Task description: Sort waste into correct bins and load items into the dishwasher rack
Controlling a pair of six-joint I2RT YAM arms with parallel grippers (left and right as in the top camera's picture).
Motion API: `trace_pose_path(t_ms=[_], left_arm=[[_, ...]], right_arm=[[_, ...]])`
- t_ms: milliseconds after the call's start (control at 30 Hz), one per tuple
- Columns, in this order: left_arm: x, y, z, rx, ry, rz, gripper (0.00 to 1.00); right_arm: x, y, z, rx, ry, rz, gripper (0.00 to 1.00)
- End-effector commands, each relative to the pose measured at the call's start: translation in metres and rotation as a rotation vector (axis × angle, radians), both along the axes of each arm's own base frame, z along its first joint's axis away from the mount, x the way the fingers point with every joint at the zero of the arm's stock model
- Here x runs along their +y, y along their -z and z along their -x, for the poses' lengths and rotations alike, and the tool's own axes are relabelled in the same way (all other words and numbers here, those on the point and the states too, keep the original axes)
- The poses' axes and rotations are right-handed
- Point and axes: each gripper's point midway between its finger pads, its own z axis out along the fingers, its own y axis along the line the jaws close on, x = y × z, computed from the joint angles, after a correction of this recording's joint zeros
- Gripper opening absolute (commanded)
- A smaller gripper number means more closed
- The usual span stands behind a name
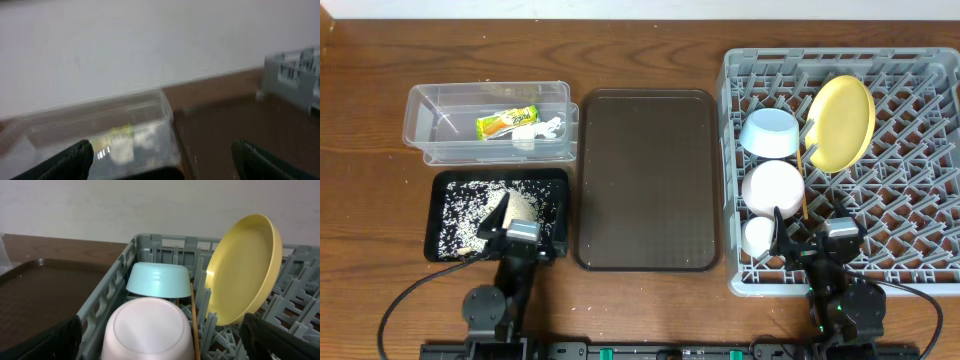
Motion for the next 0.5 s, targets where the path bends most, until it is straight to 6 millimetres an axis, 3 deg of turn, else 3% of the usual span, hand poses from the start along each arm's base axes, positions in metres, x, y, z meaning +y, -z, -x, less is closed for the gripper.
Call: trace_pose_path(t_ms=[0, 100, 200, 333, 467], left_arm=[[0.003, 0.012, 0.0, 0.046, -0.014, -0.009, 0.91], [0.014, 0.023, 0.0, 0.099, -0.084, 0.045, 0.91], [0.024, 0.02, -0.001, 0.092, -0.145, 0.13, 0.91], [0.023, 0.01, -0.002, 0.055, -0.142, 0.179, 0.91], [0.023, 0.015, -0.001, 0.078, -0.143, 0.194, 0.91]], right_arm=[[-0.004, 0.001, 0.0, 0.002, 0.021, -0.01, 0.99], [-0.004, 0.001, 0.0, 0.002, 0.021, -0.01, 0.99], [-0.004, 0.001, 0.0, 0.002, 0.021, -0.01, 0.99], [-0.004, 0.001, 0.0, 0.002, 0.02, -0.01, 0.99], [-0.004, 0.001, 0.0, 0.002, 0.021, -0.01, 0.99]])
